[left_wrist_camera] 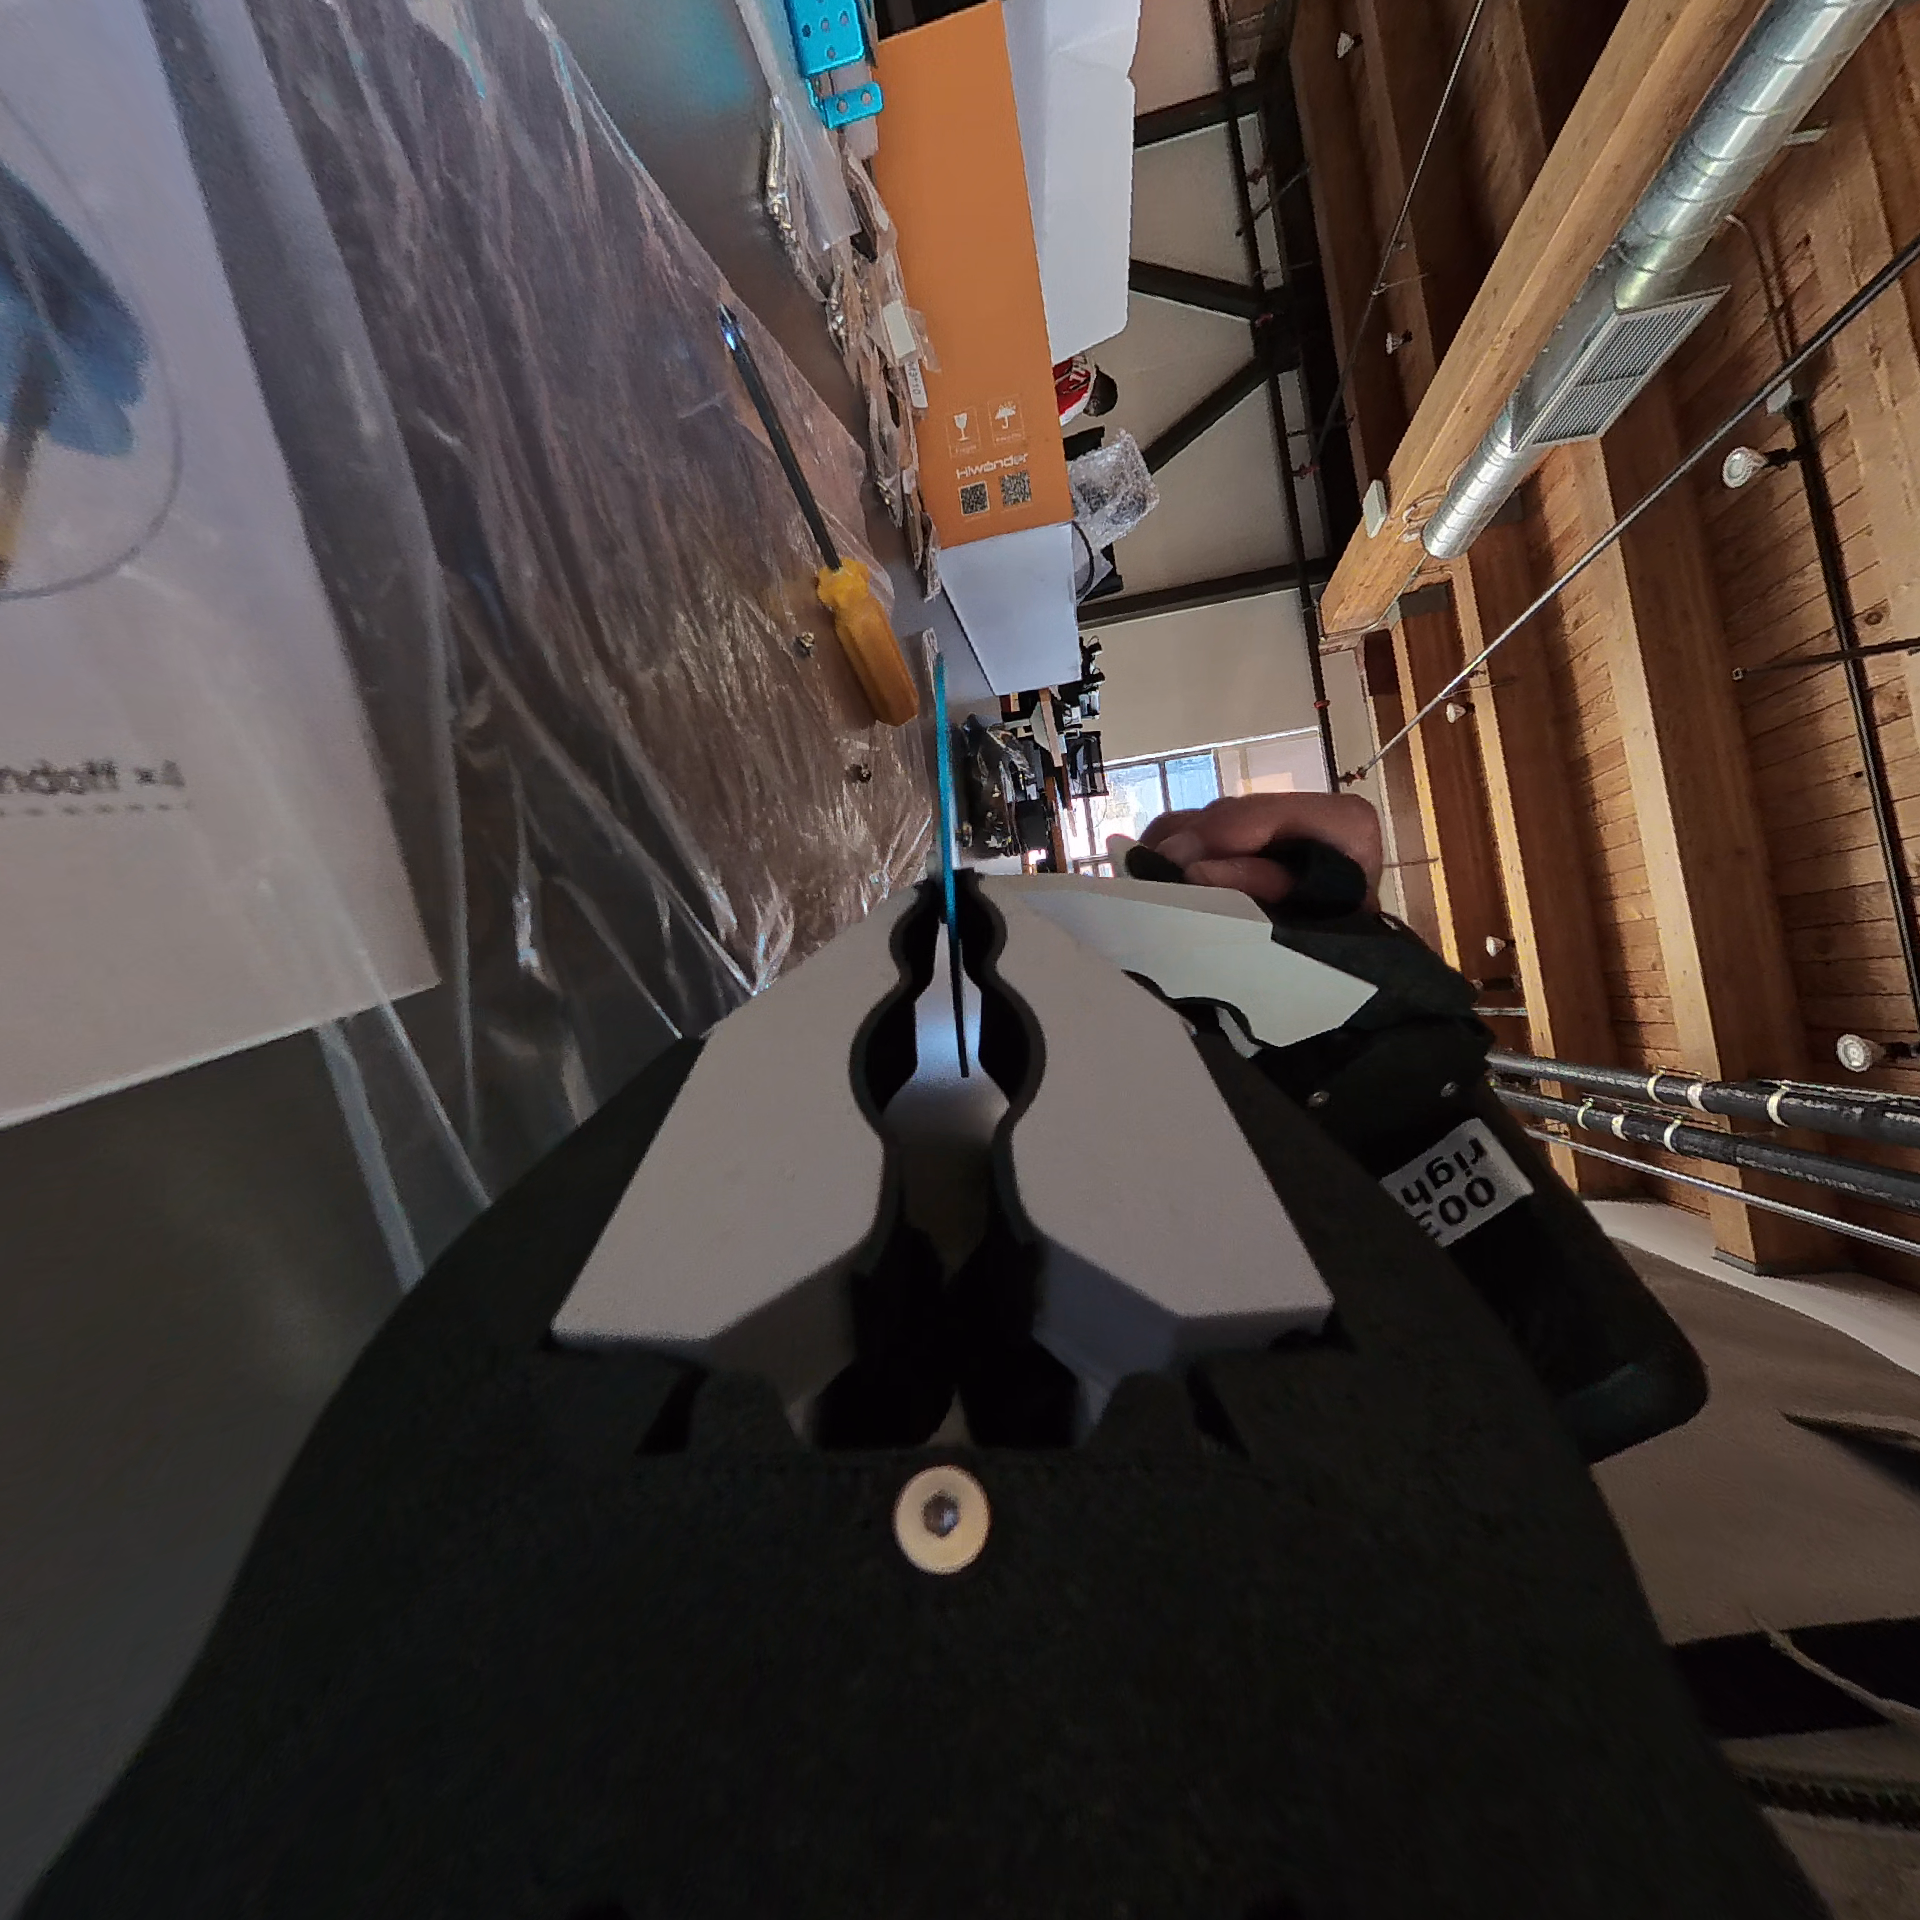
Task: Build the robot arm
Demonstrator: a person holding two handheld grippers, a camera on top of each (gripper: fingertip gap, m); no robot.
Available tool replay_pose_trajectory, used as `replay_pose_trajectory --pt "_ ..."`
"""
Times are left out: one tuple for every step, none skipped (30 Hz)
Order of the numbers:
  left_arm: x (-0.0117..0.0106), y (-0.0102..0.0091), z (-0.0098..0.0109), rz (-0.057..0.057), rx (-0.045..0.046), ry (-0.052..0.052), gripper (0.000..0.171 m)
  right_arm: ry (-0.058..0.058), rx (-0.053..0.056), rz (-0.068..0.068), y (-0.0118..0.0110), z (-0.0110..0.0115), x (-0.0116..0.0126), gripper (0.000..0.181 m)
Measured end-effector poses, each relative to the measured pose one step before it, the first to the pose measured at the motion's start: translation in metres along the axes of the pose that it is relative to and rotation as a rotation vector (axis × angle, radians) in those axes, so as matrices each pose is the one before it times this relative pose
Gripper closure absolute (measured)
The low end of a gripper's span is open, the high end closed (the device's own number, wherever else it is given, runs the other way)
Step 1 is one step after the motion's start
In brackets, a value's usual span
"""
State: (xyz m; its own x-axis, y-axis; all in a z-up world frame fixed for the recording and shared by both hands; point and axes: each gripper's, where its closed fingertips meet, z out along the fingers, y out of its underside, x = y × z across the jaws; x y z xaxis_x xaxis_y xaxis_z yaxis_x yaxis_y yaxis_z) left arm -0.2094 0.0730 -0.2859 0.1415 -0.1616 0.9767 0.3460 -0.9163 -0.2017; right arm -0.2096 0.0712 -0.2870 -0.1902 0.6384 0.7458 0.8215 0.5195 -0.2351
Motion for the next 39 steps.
replay_pose_trajectory --pt "0.00001 -0.00028 0.00009 -0.0044 0.00053 0.0018 0.167 -0.004 0.0078 0.0286 0.00017 0.00029 0.00007 0.181" --pt "0.00031 -0.00048 -0.00015 -0.0075 0.00353 0.006 0.167 -0.0037 0.0098 0.037 0.00029 -0.00017 0.00089 0.181" --pt "0.00031 -0.0004 -0.00019 -0.009 0.00122 0.0069 0.167 -0.008 0.0116 0.051 0.00089 -0.00014 0.00087 0.181" --pt "0.0001 -0.001 -0.00052 -0.0113 0.0049 0.0068 0.167 -0.0137 0.0189 0.0684 0.00029 -0.00023 0.00056 0.181" --pt "-0.00023 -0.00167 -0.00077 -0.0095 0.00988 0.0033 0.167 -0.0211 0.0227 0.0778 0.00001 -0.00076 -0.00008 0.181" --pt "0.00036 -0.00095 -0.00061 -0.0027 0.00383 0.0041 0.167 -0.0197 0.0261 0.0814 -0.00055 -0.00158 0.00055 0.181" --pt "0.00027 -0.00019 -0.00024 -0.0015 -0.00061 0.0023 0.167 -0.0142 0.0328 0.0825 -0.0015 -0.00261 0.00153 0.181" --pt "-0.0001 -0.00085 -0.00039 -0.0043 0.00579 0.001 0.167 -0.0162 0.0376 0.08 -0.00213 -0.00318 0.00118 0.181" --pt "0.00045 -0.00065 -0.00009 -0.0048 0.00268 0.004 0.167 -0.0136 0.0396 0.0784 -0.0023 -0.00296 0.00174 0.181" --pt "0.00098 -0.00014 0.00028 -0.0052 -0.00206 0.0069 0.167 -0.0148 0.0377 0.0739 -0.00185 -0.00263 0.00175 0.181" --pt "0.00144 -0.00085 0.00037 -0.0062 0.00147 0.0078 0.168 -0.0129 0.0387 0.0708 -0.00194 -0.00275 0.00271 0.177" --pt "0.00236 -0.00188 0.00025 -0.0028 0.00601 0.0108 0.168 0.0019 0.0458 0.0782 -0.00215 -0.00388 0.00625 0.172" --pt "0.00337 -0.00227 0.00036 0.0035 0.0053 0.0143 0.168 0.0093 0.0568 0.0955 -0.00191 -0.00507 0.00963 0.166" --pt "0.00414 -0.00222 0.00064 0.0065 0.00323 0.0173 0.168 0.0004 0.0603 0.1217 -0.00153 -0.00507 0.01044 0.159" --pt "0.00335 -0.00198 0.00057 0.0058 0.00212 0.0121 0.168 -0.035 0.0457 0.1323 -0.00076 -0.00396 0.00697 0.156" --pt "0.00314 -0.00192 0.00067 0.008 0.0017 0.0103 0.168 -0.0756 0.0256 0.1461 -0.00011 -0.00278 0.00095 0.151" --pt "0.00318 -0.00149 0.00093 0.0098 0.00044 0.0122 0.168 -0.0989 0.0146 0.1394 0.00026 -0.00065 -0.00412 0.141" --pt "0.00157 -0.00061 0.00128 0.0069 -0.0053 0.004 0.168 -0.0728 -0.0085 0.1257 0.00329 0.00153 -0.00225 0.139" --pt "0.00053 -0.00033 0.00128 0.0027 -0.00468 0.0006 0.168 -0.05 -0.0157 0.0999 0.00412 0.00287 -0.00017 0.137" --pt "0.00026 -0.00008 0.00161 -0.0016 -0.00498 0.003 0.168 -0.0366 -0.0092 0.0821 0.00363 0.00313 0.0003 0.136" --pt "-0.00008 -0.00002 0.00159 -0.0073 -0.00359 0.0046 0.168 -0.0307 -0.0009 0.0716 0.00235 0.00259 0.00017 0.138" --pt "-0.00099 0.0001 0.00144 -0.0095 -0.00216 0.0008 0.168 -0.0197 -0.0107 0.0615 0.00305 0.00248 0.00147 0.14" --pt "-0.00125 0.00062 0.00161 -0.0081 -0.00546 0.0005 0.168 -0.0232 -0.0041 0.0474 0.00144 0.00194 0.00022 0.143" --pt "-0.00097 0.00063 0.0017 -0.007 -0.00556 0.0023 0.168 -0.0178 0.0081 0.0401 -0.00044 0.00088 0.0004 0.153" --pt "-0.00046 0.00041 0.00138 -0.0078 -0.00271 0.0044 0.168 -0.0118 0.0107 0.0358 -0.00093 0.00042 0.00114 0.16" --pt "-0.00047 -0.00005 0.00116 -0.0083 -0.00074 0.0027 0.168 -0.0076 0.0051 0.0277 -0.00035 0.00013 0.00197 0.165" --pt "-0.00053 0.00033 0.00108 -0.0029 -0.00394 0.0001 0.168 -0.0024 -0.0011 0.0163 0.00026 -0.00033 0.00256 0.172" --pt "-0.00109 -0.0001 0.00084 0.0001 -0.00298 -0.0053 0.168 -0.0048 0.0002 0.014 0.00016 -0.00059 0.00201 0.175" --pt "-0.00102 -0.00016 0.00075 0.0 -0.00276 -0.0041 0.168 -0.0101 -0.0016 0.0223 0.00015 -0.00052 0.00098 0.176" --pt "-0.00049 -0.00007 0.0005 -0.0025 -0.00297 0.0003 0.168 -0.0171 0.0 0.0214 -0.00009 -0.00044 -0.00076 0.178" --pt "-0.00024 -0.00001 0.00059 -0.0053 -0.00231 0.0021 0.168 -0.013 -0.0056 0.0194 0.00052 -0.00051 -0.00058 0.181" --pt "0.00051 -0.00005 0.00053 -0.0034 -0.00061 0.006 0.168 -0.0079 -0.0029 0.0156 0.00005 -0.0006 -0.00032 0.181" --pt "0.00034 -0.00008 0.00036 0.0012 0.00059 0.0025 0.168 -0.0089 -0.0024 0.0155 -0.0003 -0.00039 -0.00058 0.181" --pt "-0.00073 0.00034 0.00038 0.0068 -0.00267 -0.008 0.168 -0.0015 -0.0099 0.0161 0.00059 -0.00042 0.00062 0.181" --pt "-0.00076 0.0002 0.00033 0.0056 -0.00202 -0.0095 0.168 0.0 -0.0094 0.0121 0.00014 -0.00041 0.00101 0.181" --pt "-0.00021 -0.00049 0.00019 0.0007 0.00045 -0.0035 0.168 -0.0042 -0.0032 0.0091 -0.00061 -0.00009 0.00038 0.181" --pt "-0.00117 -0.0006 -0.00001 -0.0052 -0.00057 -0.0082 0.168 -0.002 -0.001 0.0091 -0.00065 0.00026 0.00057 0.181" --pt "-0.00179 -0.00103 -0.00002 -0.0064 0.0017 -0.0103 0.168 0.0109 -0.0017 -0.0032 -0.00068 0.00045 0.00189 0.181" --pt "-0.00126 -0.00082 0.00033 -0.0079 0.00118 -0.0073 0.168 0.0168 0.0001 -0.0197 -0.00093 0.00013 0.00158 0.18"
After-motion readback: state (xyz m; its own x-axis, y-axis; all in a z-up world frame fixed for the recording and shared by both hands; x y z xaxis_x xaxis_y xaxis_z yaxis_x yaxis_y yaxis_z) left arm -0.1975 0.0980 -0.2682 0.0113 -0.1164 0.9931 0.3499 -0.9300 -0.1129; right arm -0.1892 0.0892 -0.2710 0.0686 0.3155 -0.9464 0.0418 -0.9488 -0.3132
